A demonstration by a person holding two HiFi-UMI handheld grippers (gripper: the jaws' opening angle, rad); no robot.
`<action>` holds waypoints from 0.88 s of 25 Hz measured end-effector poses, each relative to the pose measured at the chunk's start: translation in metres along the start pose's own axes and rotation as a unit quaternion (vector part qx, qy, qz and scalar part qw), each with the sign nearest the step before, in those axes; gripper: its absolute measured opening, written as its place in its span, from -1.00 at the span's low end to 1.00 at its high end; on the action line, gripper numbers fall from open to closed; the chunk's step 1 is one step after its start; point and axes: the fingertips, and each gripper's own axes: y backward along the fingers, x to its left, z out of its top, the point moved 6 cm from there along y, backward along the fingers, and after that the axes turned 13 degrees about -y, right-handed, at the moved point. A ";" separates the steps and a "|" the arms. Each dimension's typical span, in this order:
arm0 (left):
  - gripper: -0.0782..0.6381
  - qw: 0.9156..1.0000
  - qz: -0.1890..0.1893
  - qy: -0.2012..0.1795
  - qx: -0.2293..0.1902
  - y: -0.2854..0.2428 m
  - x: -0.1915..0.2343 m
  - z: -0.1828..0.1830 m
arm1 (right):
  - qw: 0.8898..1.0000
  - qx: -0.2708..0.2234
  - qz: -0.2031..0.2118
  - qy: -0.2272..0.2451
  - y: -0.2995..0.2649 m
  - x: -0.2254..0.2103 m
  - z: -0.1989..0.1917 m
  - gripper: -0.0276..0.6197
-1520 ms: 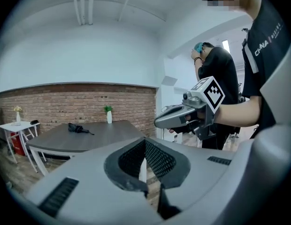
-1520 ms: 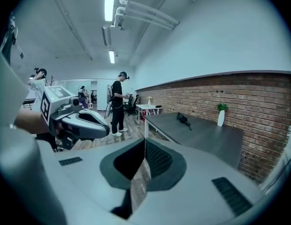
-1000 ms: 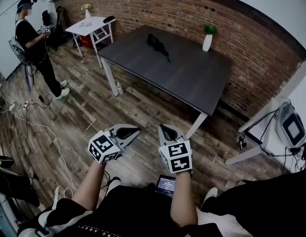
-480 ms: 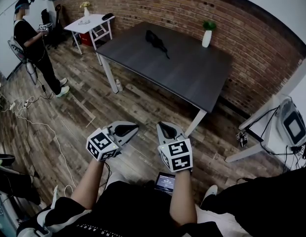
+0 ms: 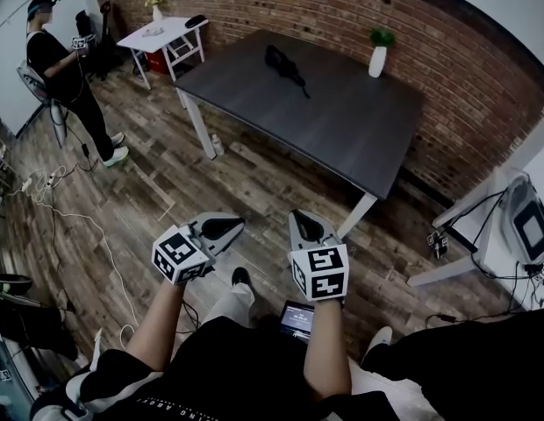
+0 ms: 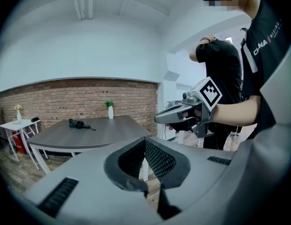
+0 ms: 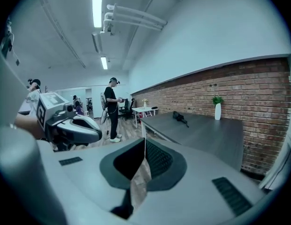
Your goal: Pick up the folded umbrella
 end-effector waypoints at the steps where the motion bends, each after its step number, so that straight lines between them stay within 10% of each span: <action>1: -0.77 1.000 -0.001 0.001 -0.001 -0.003 0.004 -0.001 | 1.000 -0.006 -0.005 -0.002 -0.003 -0.002 0.003 -0.88; 22: -0.77 0.999 -0.034 0.032 -0.023 -0.053 0.170 -0.046 | 0.998 0.051 -0.017 0.027 -0.165 -0.021 0.068 -0.88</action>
